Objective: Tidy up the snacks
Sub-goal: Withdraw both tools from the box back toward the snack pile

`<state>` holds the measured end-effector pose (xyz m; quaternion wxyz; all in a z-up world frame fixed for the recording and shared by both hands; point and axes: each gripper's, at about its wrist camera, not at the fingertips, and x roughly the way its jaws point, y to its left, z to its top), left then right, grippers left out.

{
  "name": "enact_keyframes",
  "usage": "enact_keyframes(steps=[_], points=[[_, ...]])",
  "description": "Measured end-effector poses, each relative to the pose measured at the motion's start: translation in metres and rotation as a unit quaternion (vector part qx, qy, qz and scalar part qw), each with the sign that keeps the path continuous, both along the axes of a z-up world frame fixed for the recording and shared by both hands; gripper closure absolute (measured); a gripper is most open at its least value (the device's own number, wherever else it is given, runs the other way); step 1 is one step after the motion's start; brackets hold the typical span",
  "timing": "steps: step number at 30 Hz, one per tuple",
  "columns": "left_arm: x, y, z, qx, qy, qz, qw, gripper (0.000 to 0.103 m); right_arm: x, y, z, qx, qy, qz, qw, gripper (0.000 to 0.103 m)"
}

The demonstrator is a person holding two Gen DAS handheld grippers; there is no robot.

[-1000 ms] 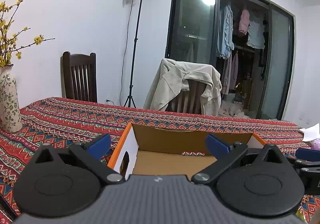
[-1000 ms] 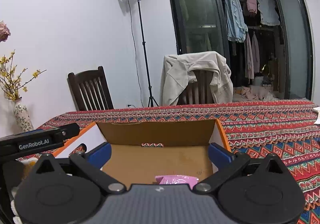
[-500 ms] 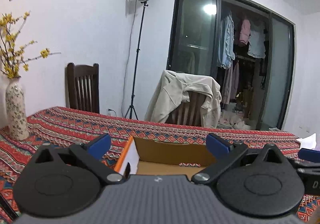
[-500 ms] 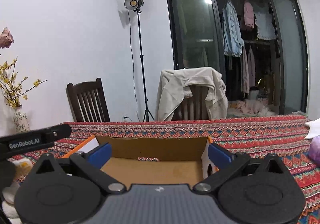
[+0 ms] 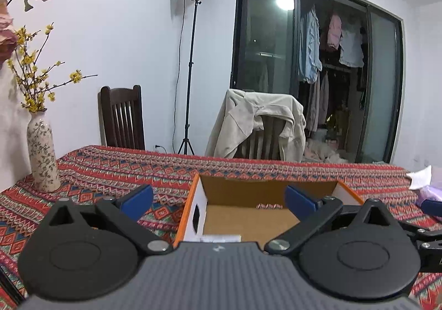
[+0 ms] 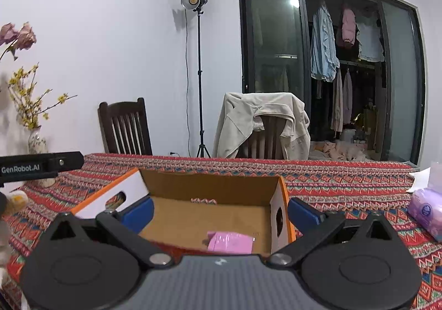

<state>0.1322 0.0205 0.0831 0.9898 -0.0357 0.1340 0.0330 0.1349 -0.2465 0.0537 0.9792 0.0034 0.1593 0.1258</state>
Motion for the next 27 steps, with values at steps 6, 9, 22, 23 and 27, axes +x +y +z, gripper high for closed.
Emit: enact_keyframes(steps=[6, 9, 22, 23, 27], points=[[-0.027, 0.007, -0.011, 0.009, 0.008, -0.002, 0.9999, 0.000, -0.026, -0.003, -0.011, -0.003, 0.012, 0.006, 1.000, 0.000], [-0.039, 0.010, -0.019, 0.011, 0.012, -0.004, 0.9999, 0.000, -0.041, -0.005, -0.017, 0.000, 0.015, 0.010, 1.000, 0.000], [-0.078, 0.021, -0.056, 0.012, 0.032, -0.007, 0.9994, 0.000, -0.073, -0.024, -0.043, 0.016, 0.046, -0.001, 0.999, 0.000], [-0.079, 0.020, -0.057, 0.013, 0.034, -0.008, 0.9993, 0.000, -0.075, -0.025, -0.045, 0.017, 0.050, 0.000, 0.999, 0.000], [-0.083, 0.020, -0.061, 0.008, 0.041, -0.008, 0.9991, 0.000, -0.082, -0.025, -0.052, 0.013, 0.055, -0.003, 0.998, 0.000]])
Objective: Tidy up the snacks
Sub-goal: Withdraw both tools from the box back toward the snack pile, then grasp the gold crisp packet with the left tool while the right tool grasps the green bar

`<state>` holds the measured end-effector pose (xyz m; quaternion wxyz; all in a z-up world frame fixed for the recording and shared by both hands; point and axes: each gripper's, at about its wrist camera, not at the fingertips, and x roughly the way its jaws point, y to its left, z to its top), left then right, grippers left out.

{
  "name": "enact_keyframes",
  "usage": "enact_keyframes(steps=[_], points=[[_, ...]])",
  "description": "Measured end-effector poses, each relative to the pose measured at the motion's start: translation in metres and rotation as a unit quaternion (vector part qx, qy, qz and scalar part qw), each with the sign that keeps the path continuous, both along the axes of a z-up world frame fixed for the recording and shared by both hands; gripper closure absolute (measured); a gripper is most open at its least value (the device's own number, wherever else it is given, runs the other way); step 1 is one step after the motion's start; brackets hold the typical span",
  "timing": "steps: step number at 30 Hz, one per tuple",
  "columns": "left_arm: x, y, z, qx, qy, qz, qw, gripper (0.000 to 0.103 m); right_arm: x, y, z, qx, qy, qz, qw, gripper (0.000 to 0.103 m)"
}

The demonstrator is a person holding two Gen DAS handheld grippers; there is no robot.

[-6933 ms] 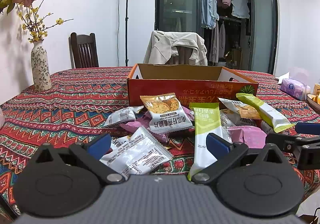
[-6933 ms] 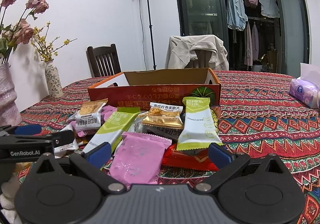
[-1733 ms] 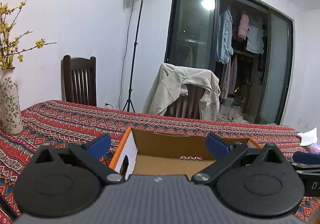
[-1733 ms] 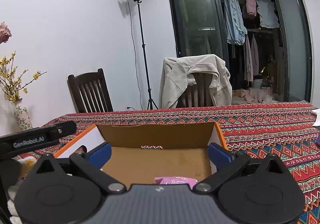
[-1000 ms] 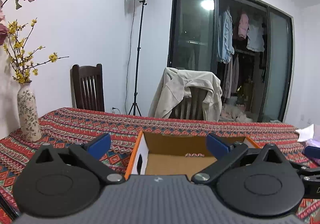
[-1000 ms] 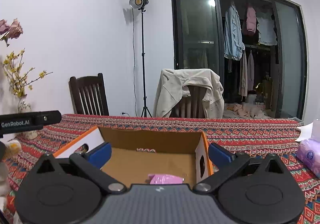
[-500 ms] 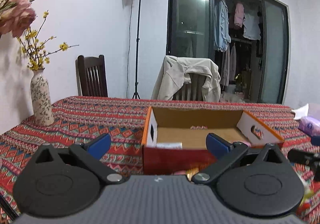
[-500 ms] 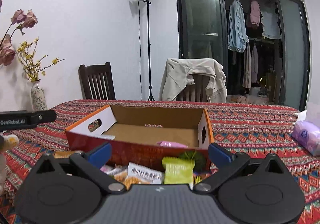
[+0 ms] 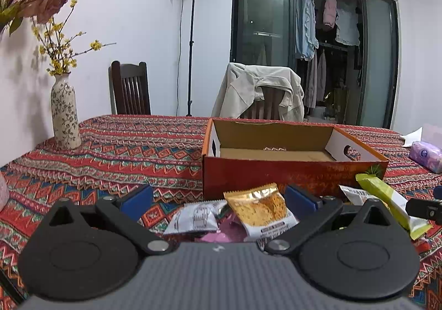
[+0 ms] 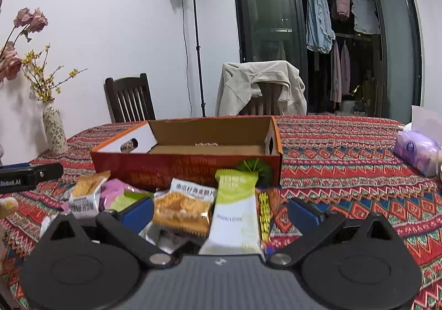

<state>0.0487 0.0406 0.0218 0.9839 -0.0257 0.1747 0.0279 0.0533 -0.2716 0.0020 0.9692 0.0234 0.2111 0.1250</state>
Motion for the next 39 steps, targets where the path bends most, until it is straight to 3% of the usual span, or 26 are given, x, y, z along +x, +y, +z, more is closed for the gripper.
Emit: enact_keyframes(steps=[4, 11, 17, 22, 32, 39], points=[[-0.002, 0.000, -0.007, -0.011, 0.012, 0.006, 0.9999, 0.000, 0.001, -0.003, -0.004, 0.000, 0.007, -0.009, 1.000, 0.004], [-0.003, 0.007, -0.007, -0.014, 0.015, 0.019, 0.9996, 0.000, 0.028, -0.005, -0.003, -0.007, 0.032, -0.008, 0.999, 0.037], [-0.002, 0.011, -0.010, -0.017, 0.024, 0.028, 0.9992, 0.000, 0.058, 0.005, -0.010, -0.032, 0.075, -0.005, 0.997, 0.054], [-0.002, 0.012, -0.012, -0.018, 0.029, 0.028, 0.9990, 0.000, 0.061, 0.008, -0.017, -0.033, 0.083, 0.009, 0.996, 0.062], [0.013, -0.003, -0.012, -0.022, 0.045, 0.014, 0.9987, 0.000, 0.031, 0.004, -0.006, -0.015, 0.014, -0.014, 1.000, 0.064], [0.038, -0.025, -0.011, -0.011, 0.076, 0.006, 0.9970, 0.000, 0.018, 0.007, 0.001, -0.012, -0.010, -0.017, 1.000, 0.064]])
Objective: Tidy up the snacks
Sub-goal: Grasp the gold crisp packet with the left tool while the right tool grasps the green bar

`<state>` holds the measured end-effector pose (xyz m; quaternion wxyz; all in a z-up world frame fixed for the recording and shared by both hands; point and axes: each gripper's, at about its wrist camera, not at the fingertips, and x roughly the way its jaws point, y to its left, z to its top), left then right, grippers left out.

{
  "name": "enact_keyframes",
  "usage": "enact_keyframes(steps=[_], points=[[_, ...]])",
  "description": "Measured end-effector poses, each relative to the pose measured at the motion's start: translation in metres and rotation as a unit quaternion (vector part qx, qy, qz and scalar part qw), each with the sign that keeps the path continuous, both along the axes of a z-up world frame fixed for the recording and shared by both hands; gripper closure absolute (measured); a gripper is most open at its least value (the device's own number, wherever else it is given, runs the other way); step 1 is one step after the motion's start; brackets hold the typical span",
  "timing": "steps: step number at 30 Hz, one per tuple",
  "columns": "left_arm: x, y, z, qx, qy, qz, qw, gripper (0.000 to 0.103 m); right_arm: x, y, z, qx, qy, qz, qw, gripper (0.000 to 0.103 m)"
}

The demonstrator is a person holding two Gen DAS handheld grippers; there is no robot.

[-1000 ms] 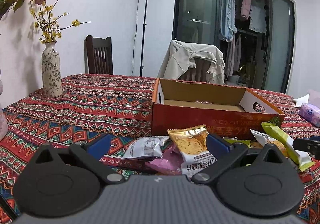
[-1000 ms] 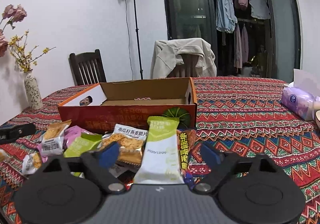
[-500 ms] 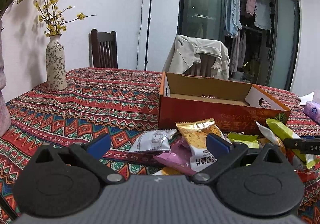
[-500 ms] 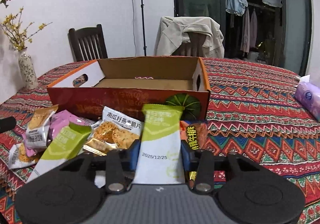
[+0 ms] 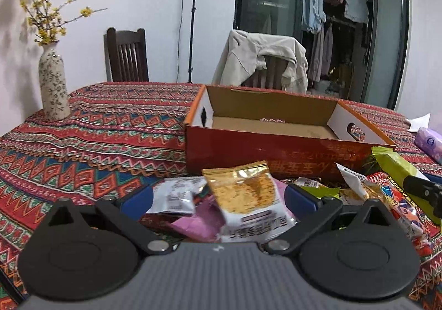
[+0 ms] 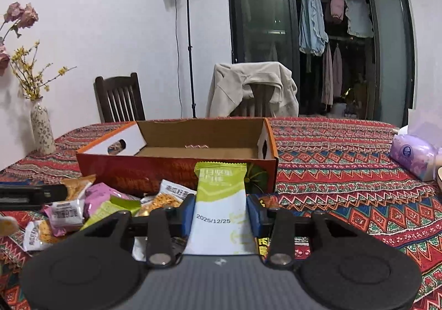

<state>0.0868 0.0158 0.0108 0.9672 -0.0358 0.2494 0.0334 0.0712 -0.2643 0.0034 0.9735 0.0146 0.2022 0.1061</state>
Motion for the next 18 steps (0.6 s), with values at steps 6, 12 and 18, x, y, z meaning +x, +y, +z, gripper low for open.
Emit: enact_keyframes(steps=[6, 12, 18], points=[[0.012, -0.014, -0.004, 0.009, 0.019, 0.006, 0.9997, 0.005, -0.001, 0.001, -0.002, 0.007, 0.000, 0.004, 1.000, 0.064], [0.017, -0.009, -0.012, -0.022, 0.036, -0.004, 0.9991, 0.039, -0.003, 0.002, -0.002, 0.011, -0.006, 0.008, 1.000, 0.064], [0.010, -0.008, -0.013, -0.025, 0.025, -0.014, 0.9993, 0.049, -0.006, 0.002, -0.001, 0.014, -0.014, 0.009, 1.000, 0.064]])
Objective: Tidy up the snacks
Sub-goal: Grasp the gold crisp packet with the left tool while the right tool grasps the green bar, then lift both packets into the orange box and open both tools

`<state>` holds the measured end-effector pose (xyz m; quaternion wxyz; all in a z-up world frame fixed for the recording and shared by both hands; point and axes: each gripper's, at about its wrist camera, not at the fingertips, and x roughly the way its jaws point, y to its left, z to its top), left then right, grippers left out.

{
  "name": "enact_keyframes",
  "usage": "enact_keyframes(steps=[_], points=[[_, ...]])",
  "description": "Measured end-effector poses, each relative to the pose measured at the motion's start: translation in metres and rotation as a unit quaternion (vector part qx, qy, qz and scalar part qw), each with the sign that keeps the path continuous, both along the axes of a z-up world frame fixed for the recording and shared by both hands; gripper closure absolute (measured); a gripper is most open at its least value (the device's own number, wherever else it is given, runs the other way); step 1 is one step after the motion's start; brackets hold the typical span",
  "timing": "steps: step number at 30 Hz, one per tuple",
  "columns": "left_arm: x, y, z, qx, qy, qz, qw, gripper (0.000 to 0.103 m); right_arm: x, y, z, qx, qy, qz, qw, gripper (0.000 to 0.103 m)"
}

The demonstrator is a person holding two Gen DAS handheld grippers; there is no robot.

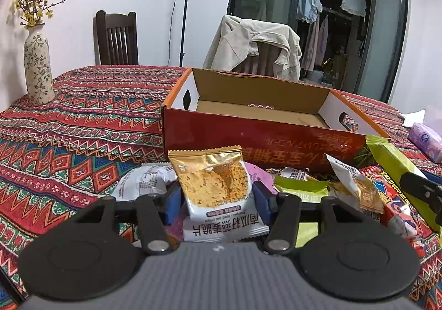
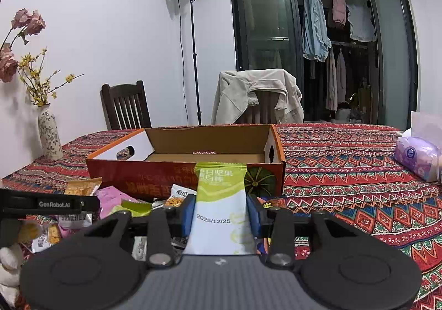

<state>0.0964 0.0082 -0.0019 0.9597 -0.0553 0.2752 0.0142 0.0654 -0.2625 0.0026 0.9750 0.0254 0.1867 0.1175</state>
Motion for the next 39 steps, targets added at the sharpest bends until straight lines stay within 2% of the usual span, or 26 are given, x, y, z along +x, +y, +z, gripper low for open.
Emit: enact_keyframes(steps=[8, 19, 27, 35, 39], points=[[-0.005, 0.001, 0.007, -0.001, -0.013, -0.007, 0.9999, 0.052, -0.001, 0.000, 0.001, 0.002, -0.002, -0.003, 1.000, 0.064], [0.002, -0.004, 0.042, 0.020, -0.066, -0.020, 0.9975, 0.052, 0.008, 0.004, 0.026, 0.000, -0.038, -0.002, 0.999, 0.064], [0.027, -0.019, 0.074, 0.040, -0.115, -0.023, 0.9922, 0.052, 0.042, 0.014, 0.061, -0.002, -0.075, 0.006, 0.997, 0.064], [0.071, -0.024, 0.095, 0.038, -0.131, -0.006, 0.9907, 0.052, 0.094, 0.028, 0.088, -0.012, -0.080, 0.014, 0.997, 0.064], [0.095, -0.024, 0.096, 0.034, -0.126, 0.000, 0.9915, 0.052, 0.119, 0.034, 0.090, -0.011, -0.074, 0.006, 0.997, 0.064]])
